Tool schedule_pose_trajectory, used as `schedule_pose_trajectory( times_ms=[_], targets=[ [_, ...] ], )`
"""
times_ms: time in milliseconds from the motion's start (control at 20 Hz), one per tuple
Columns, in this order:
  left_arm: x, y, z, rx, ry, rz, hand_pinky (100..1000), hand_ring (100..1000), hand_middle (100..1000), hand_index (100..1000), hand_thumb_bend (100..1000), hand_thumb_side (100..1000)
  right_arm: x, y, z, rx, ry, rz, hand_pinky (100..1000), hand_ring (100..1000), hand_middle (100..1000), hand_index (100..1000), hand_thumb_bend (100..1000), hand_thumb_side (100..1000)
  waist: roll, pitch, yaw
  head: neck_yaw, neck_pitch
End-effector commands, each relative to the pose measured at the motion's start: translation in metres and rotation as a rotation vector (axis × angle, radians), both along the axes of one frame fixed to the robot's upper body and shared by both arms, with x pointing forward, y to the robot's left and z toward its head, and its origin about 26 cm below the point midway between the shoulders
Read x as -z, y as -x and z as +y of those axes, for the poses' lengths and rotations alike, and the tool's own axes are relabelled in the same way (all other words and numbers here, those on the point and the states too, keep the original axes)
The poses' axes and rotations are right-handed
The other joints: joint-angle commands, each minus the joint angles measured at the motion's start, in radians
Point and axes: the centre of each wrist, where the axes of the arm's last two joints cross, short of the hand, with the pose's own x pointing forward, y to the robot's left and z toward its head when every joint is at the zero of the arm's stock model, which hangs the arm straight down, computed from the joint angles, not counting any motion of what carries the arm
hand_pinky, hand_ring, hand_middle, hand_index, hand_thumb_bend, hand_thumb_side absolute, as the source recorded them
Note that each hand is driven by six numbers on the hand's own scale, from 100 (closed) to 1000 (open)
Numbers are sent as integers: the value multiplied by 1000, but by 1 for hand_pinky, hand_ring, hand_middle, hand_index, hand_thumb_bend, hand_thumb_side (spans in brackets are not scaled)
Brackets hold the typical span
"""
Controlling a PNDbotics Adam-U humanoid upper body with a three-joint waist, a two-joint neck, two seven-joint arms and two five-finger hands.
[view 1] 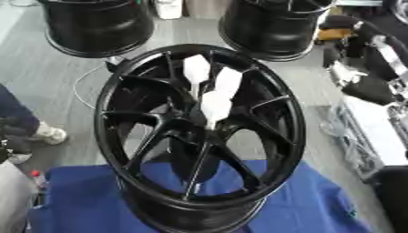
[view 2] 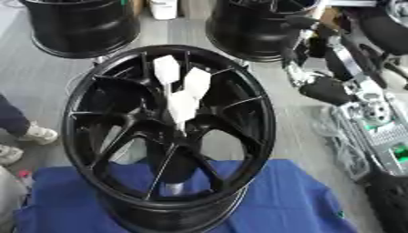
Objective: Pull the pin out of the wheel hub.
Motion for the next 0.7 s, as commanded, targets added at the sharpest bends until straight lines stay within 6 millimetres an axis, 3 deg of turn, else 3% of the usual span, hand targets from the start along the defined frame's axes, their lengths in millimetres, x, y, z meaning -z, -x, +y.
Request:
schedule_pose_trajectory(
  times_ms=[50,350,700],
  targets=[
    [-9,-1,0,21,-27,-24,573,427,569,764,105,1000,-19,-9,-7,-39,227,-23,408,461,825,920,100,479,6,-14,5,-20,-2],
    [-8,-3,-4,44,-19,-30,573,427,570,764,103,1000,-55,-21,-1,-175,480,-35,418,461,838,930,107,501,20,-10,30,-58,-2],
    [-6,-3,-5,47,-19,-35,573,427,570,764,101,1000,-73,-46,37,-274,568,-13,427,460,846,935,120,485,27,-5,25,-63,-2]
  ],
)
